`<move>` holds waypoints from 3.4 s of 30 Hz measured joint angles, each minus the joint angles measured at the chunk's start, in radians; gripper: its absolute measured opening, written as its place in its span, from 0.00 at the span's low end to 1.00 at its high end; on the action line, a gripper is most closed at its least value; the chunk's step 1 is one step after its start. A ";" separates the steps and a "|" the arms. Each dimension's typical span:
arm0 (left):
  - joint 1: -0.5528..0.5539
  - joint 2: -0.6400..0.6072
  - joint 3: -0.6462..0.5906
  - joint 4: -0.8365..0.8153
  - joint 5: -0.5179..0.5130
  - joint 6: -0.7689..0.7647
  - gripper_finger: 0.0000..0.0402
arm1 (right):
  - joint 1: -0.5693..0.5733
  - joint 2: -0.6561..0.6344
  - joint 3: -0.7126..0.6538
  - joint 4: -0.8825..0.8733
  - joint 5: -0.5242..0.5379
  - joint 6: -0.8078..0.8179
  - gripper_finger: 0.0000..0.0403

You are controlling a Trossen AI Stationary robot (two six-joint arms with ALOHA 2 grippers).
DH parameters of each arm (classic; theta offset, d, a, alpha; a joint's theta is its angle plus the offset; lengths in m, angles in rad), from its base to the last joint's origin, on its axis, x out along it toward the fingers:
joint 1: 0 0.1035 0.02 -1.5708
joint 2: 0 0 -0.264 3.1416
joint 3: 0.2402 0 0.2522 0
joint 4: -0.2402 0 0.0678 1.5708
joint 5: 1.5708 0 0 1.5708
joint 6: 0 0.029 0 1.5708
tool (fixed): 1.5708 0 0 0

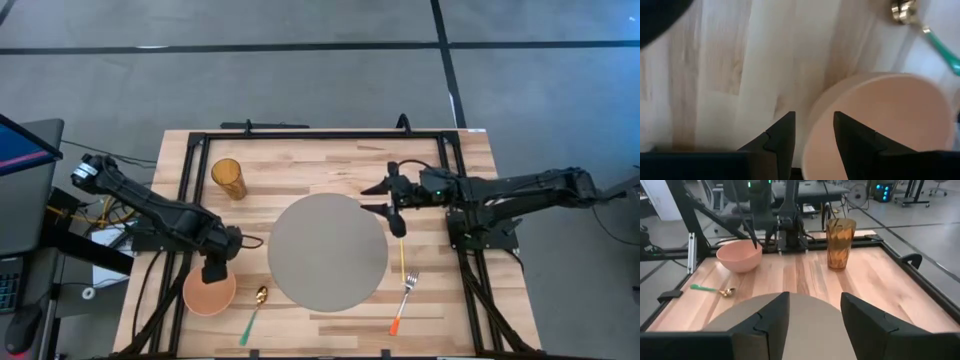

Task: Pick & Place Utensil
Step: Put the pink bowl to the center of the gray tablemat

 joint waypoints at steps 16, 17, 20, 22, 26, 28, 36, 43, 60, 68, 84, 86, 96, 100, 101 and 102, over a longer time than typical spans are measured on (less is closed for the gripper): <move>-0.067 0.000 -0.065 0.047 0.011 -0.042 0.36 | -0.012 0.000 0.000 -0.003 0.000 0.002 0.41; -0.072 0.000 -0.079 0.063 0.010 -0.054 0.36 | -0.012 0.000 0.000 -0.003 0.000 0.002 0.41; -0.087 0.000 -0.140 0.130 0.014 -0.084 0.35 | -0.012 -0.001 0.000 -0.003 0.000 0.002 0.41; -0.093 0.000 -0.170 0.178 0.032 -0.090 0.33 | -0.012 -0.001 0.000 -0.004 0.000 0.002 0.41; -0.092 0.000 -0.162 0.202 0.036 -0.092 0.22 | -0.012 -0.001 0.000 -0.003 0.000 0.002 0.41; -0.085 0.000 -0.144 0.205 0.035 -0.082 0.12 | -0.012 -0.001 0.000 -0.003 0.000 0.002 0.41; -0.080 0.000 -0.034 0.214 -0.029 -0.087 0.03 | -0.012 -0.001 0.000 0.000 0.000 0.002 0.41; 0.037 0.000 0.117 0.298 -0.143 -0.081 0.03 | -0.012 -0.001 0.000 0.027 0.000 -0.001 0.41; 0.377 0.305 0.201 0.749 0.024 0.333 0.05 | -0.021 -0.001 0.000 0.027 0.000 -0.024 0.42; 0.431 0.497 0.316 0.762 0.007 0.367 0.04 | -0.058 -0.002 0.000 0.026 0.000 -0.045 0.42; 0.423 0.620 0.301 0.811 -0.090 0.300 0.06 | -0.091 -0.002 0.000 -0.006 0.000 -0.053 0.41; 0.420 0.620 0.297 0.822 -0.090 0.299 0.08 | -0.090 -0.002 0.000 -0.006 0.000 -0.053 0.41; 0.423 0.620 0.288 0.820 -0.082 0.310 0.14 | -0.093 -0.002 0.000 -0.006 0.000 -0.053 0.41; 0.424 0.620 0.273 0.819 -0.083 0.310 0.18 | -0.093 -0.001 0.000 -0.006 0.000 -0.053 0.41; 0.423 0.620 0.271 0.818 -0.083 0.310 0.19 | -0.093 -0.001 0.000 -0.005 0.000 -0.053 0.41; 0.420 0.620 0.271 0.817 -0.083 0.309 0.20 | -0.093 -0.001 0.000 -0.005 0.000 -0.053 0.41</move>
